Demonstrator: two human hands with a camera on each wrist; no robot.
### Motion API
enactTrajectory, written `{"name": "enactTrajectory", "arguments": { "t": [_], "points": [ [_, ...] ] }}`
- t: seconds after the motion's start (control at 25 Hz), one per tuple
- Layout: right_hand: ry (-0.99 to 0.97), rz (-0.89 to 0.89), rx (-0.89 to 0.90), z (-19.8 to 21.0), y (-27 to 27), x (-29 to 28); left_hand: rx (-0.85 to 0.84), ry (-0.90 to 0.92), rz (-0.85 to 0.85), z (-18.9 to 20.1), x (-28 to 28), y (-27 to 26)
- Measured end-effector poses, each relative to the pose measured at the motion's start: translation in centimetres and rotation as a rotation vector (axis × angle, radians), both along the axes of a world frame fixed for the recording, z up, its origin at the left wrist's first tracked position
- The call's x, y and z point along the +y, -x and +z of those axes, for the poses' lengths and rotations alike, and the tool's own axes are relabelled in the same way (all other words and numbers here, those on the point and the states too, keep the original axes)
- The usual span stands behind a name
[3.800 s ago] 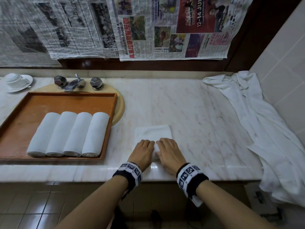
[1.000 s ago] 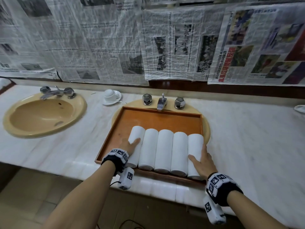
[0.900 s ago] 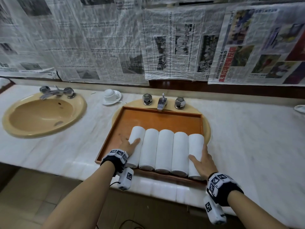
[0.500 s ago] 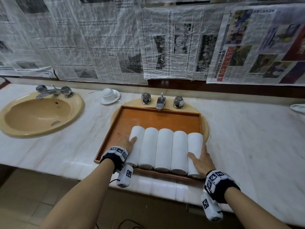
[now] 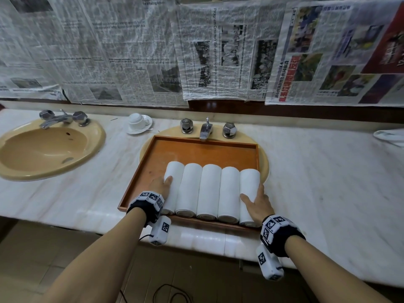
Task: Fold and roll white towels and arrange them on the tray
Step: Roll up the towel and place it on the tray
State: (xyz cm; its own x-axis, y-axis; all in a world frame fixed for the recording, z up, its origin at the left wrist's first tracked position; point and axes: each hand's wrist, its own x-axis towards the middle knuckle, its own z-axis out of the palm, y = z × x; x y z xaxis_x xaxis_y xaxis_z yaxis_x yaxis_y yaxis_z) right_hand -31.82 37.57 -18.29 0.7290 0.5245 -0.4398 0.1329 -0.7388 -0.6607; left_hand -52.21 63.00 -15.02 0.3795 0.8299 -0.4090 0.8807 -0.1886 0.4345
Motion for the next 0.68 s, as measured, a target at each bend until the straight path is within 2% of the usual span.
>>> {"name": "enactTrajectory", "arguments": {
  "t": [0.12,0.2,0.28,0.4,0.52,0.68],
  "points": [
    [0.043,0.052,0.009,1.1,-0.3,-0.3,-0.073,-0.180,0.079,1.9,-1.8,-0.4],
    [0.100,0.107,-0.024,2.3,-1.4,-0.2,-0.283,-0.373,0.192,3.8,-4.0,-1.6],
    [0.073,0.153,-0.043,4.6,-3.1,-0.6,-0.525,-0.472,0.196,5.7,-7.1,-4.6],
    [-0.136,0.144,-0.057,8.7,-5.9,-2.8,-0.712,-0.437,0.021,8.0,-12.4,-11.4],
    [-0.308,0.096,-0.128,12.0,-10.3,-9.0,-0.781,-0.365,-0.158,9.7,-19.6,-20.3],
    [-0.350,-0.160,-0.236,12.3,-19.9,-22.6,-0.762,-0.266,-0.520,9.4,-33.4,-34.9]
  ]
}}
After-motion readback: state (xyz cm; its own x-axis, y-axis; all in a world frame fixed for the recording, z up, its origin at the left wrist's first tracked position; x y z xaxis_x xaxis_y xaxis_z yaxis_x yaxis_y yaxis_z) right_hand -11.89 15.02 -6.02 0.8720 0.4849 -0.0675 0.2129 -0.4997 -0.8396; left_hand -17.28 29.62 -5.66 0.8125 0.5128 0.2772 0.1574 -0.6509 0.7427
